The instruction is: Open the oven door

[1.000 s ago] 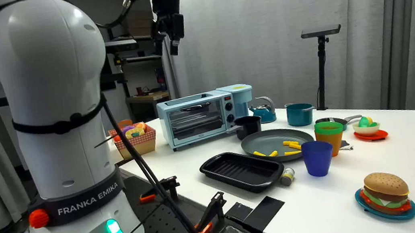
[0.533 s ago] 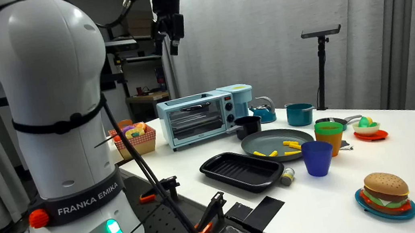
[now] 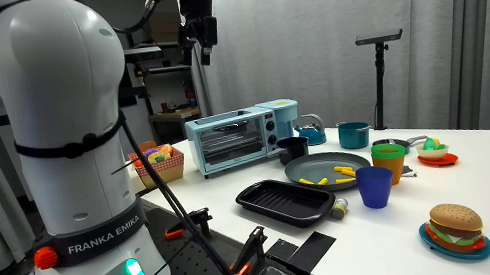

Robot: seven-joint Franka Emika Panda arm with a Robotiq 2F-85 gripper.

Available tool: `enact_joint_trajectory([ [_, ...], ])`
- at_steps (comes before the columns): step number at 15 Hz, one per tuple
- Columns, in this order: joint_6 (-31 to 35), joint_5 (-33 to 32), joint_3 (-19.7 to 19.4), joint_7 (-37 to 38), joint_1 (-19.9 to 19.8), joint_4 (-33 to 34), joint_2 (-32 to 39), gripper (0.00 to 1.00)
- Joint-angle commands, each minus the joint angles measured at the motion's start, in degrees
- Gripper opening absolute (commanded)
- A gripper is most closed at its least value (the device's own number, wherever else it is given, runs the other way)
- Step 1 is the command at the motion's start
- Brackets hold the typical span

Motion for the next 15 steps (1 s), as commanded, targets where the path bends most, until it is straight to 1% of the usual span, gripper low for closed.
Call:
enact_joint_trajectory([
  [1,-0.1,0.1,0.3,-0.1,-0.3,0.1,0.0,1.00],
  [15,0.1,-0.1,0.4,-0.2,-0.4,0.1,0.8,1.00],
])
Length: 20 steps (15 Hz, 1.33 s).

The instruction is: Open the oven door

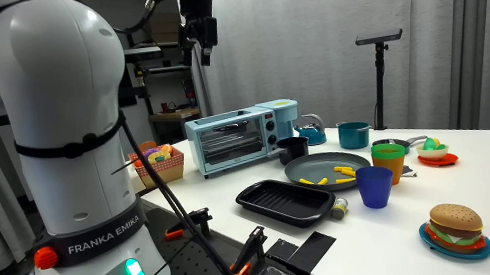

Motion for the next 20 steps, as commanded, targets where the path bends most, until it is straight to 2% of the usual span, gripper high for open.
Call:
enact_joint_trajectory([
  [1,0.1,-0.2,0.5,-0.2,-0.3,0.3,1.1,1.00],
  [11,1.1,-2.6,3.3,1.4,0.2,2.5,9.4,1.00],
  [20,2.9,-7.1,5.5,2.8,1.0,8.1,19.0,1.00],
])
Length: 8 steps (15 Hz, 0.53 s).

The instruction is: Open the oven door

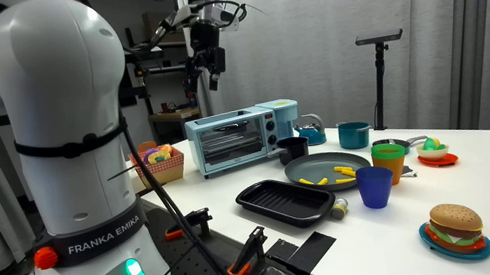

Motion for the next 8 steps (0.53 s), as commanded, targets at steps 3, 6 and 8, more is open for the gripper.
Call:
enact_joint_trajectory([
  [3,2.8,-3.0,0.4,3.1,1.2,5.5,7.3,1.00],
  [6,4.1,-3.0,0.4,4.8,2.0,7.6,10.7,1.00],
  [8,5.4,-2.8,0.1,5.8,2.3,8.7,12.8,1.00],
])
